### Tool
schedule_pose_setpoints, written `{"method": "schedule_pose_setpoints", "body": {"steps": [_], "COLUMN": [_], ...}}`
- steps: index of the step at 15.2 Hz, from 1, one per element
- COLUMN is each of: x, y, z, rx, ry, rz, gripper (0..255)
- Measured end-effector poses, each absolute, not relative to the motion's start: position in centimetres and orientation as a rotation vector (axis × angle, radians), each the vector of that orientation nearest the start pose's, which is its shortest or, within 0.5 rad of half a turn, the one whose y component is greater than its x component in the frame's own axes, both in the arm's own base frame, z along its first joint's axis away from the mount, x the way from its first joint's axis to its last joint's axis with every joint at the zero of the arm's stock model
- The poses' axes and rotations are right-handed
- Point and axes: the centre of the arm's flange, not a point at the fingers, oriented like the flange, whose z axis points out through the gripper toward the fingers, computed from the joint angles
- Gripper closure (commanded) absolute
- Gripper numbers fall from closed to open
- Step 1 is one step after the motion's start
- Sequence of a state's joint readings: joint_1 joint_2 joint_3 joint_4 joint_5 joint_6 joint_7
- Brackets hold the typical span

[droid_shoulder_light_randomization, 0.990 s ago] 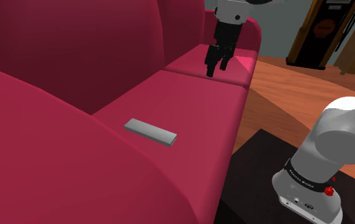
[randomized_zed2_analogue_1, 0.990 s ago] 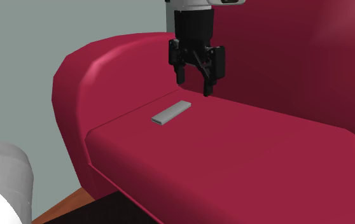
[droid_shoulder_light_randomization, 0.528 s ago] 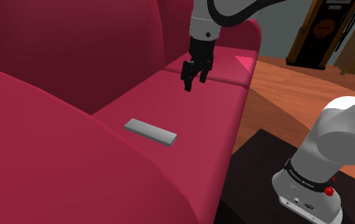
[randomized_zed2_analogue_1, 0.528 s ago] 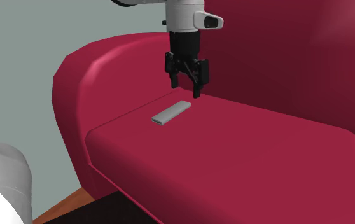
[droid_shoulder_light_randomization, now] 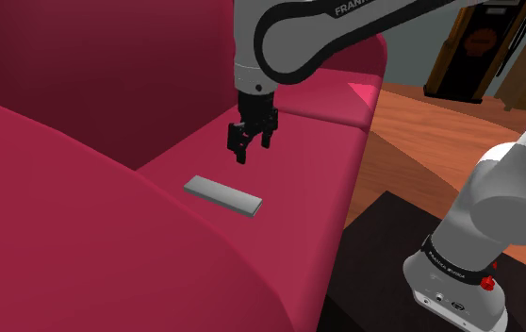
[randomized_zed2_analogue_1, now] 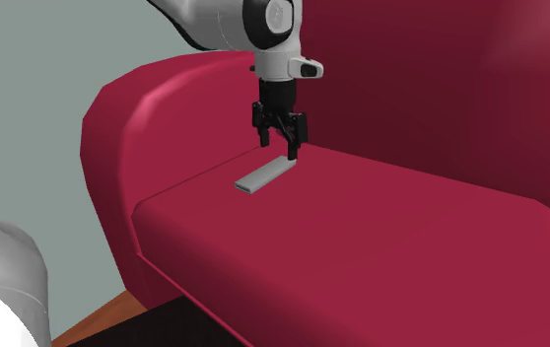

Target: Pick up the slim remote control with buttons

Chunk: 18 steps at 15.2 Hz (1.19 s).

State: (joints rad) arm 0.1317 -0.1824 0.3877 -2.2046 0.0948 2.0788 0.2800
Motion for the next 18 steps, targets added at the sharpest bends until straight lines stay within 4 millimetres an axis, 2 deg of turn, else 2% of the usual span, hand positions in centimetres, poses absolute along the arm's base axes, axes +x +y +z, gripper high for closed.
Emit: {"method": "schedule_pose_setpoints", "body": {"steps": [8,11,16,17,18], "x": [46.0,46.2,46.2,46.2,46.1], "y": [34.4,35.1,35.1,35.2,35.2], "z": [40.2,38.6,36.0,35.8,35.7], "rx": [-3.102,-3.102,-3.102,-3.102,-3.102], "ry": [-0.339,-0.341,-0.342,-0.342,-0.342], "rz": [-0.013,-0.008,-0.008,-0.008,-0.009], "gripper": [0,0,0,255,255]}}
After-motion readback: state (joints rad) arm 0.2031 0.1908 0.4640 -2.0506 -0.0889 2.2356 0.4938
